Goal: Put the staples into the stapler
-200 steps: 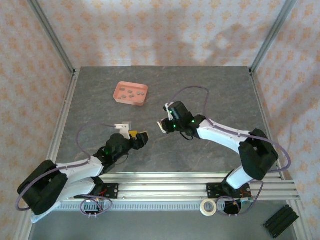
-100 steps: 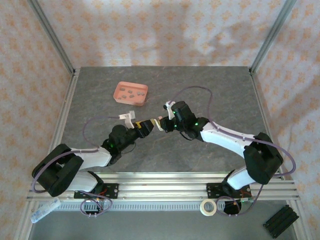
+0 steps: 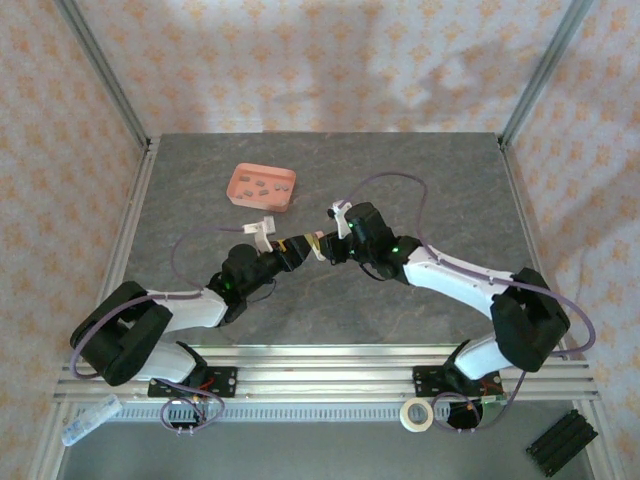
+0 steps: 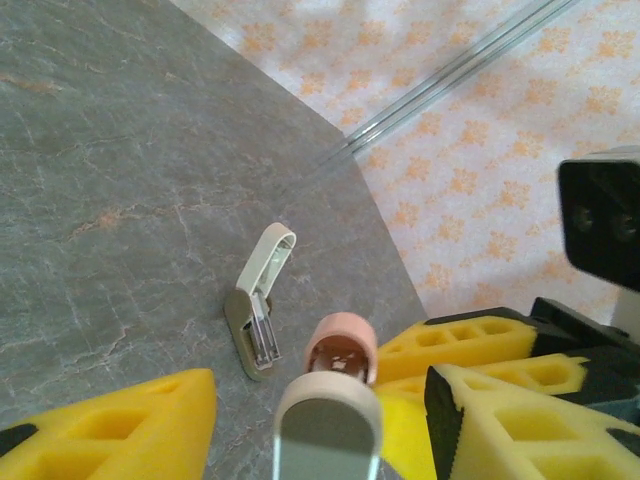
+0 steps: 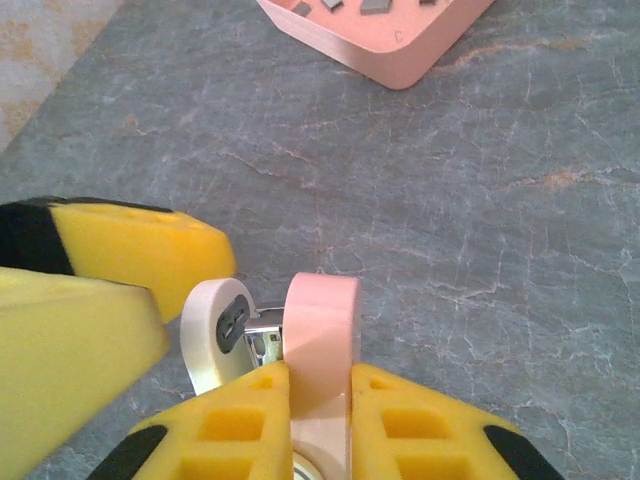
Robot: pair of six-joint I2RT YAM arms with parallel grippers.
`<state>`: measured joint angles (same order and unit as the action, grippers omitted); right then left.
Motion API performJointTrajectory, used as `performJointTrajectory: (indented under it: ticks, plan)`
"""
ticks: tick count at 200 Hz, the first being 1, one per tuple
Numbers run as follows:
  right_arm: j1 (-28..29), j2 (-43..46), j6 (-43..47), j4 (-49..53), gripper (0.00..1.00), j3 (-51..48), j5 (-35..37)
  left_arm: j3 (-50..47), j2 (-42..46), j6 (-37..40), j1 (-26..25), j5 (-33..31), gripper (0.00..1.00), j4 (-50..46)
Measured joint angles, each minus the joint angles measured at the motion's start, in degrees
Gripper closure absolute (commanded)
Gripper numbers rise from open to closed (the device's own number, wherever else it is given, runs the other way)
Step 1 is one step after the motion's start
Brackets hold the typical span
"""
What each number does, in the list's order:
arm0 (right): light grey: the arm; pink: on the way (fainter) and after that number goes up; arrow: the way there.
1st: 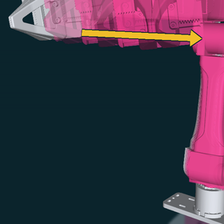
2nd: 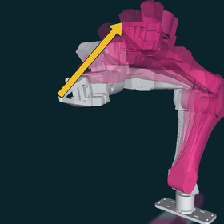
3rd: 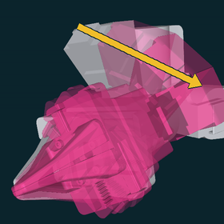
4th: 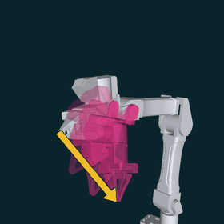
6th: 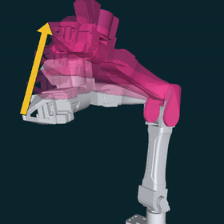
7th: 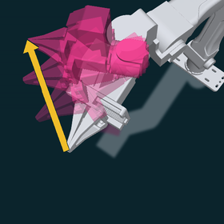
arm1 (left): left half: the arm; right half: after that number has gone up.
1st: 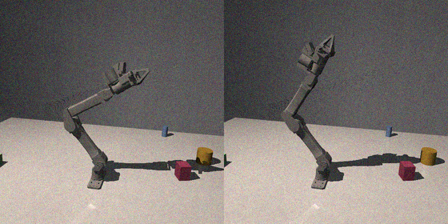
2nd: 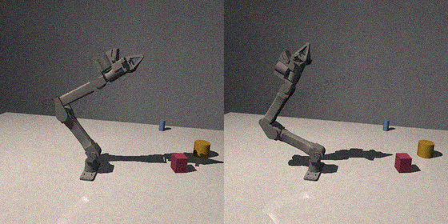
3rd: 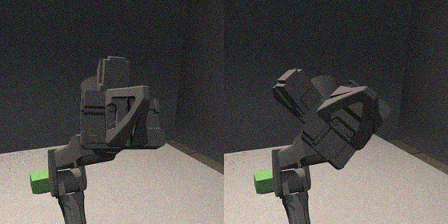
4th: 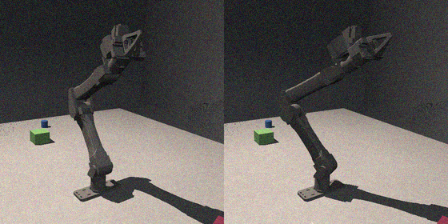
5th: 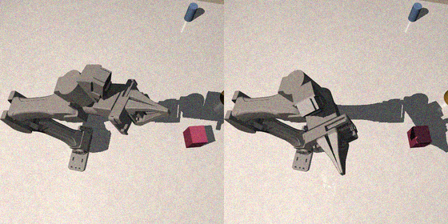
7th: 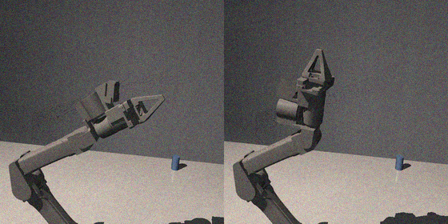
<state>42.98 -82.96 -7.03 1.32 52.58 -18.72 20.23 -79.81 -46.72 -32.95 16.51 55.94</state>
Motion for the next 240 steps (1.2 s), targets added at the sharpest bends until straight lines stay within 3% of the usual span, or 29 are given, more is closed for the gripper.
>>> performJointTrajectory:
  ticks: [55, 106, 131, 165, 198, 240]
  plan:
    - [0.0, 0.5, -0.4, -0.5, 0.83, -0.6, -0.6, 0.7, -4.4, -0.5, 0.0, 1.1, 0.43, 2.4]
    - [0.0, 0.6, -0.4, -0.6, 0.84, -0.7, -1.0, 0.7, -7.7, -1.5, 0.0, 1.8, 0.49, 6.7]
    - [0.0, 0.9, -0.7, -1.2, 0.84, -0.7, -1.2, 0.7, -9.0, -1.6, 0.0, 2.7, 0.59, 7.6]
    - [0.0, 0.9, -1.1, -1.1, 0.84, -0.7, -0.3, 0.7, -9.5, -0.9, 0.0, 4.3, 0.81, 9.6]
    - [0.0, 0.8, -1.6, -0.9, 0.82, -0.7, 0.7, 0.5, -9.5, 0.3, 0.1, 4.5, 0.82, 10.1]
    - [-0.1, 0.4, -2.3, 2.7, 0.71, 0.0, 1.6, -1.1, -8.6, 0.8, 0.1, 2.7, 0.74, 9.1]
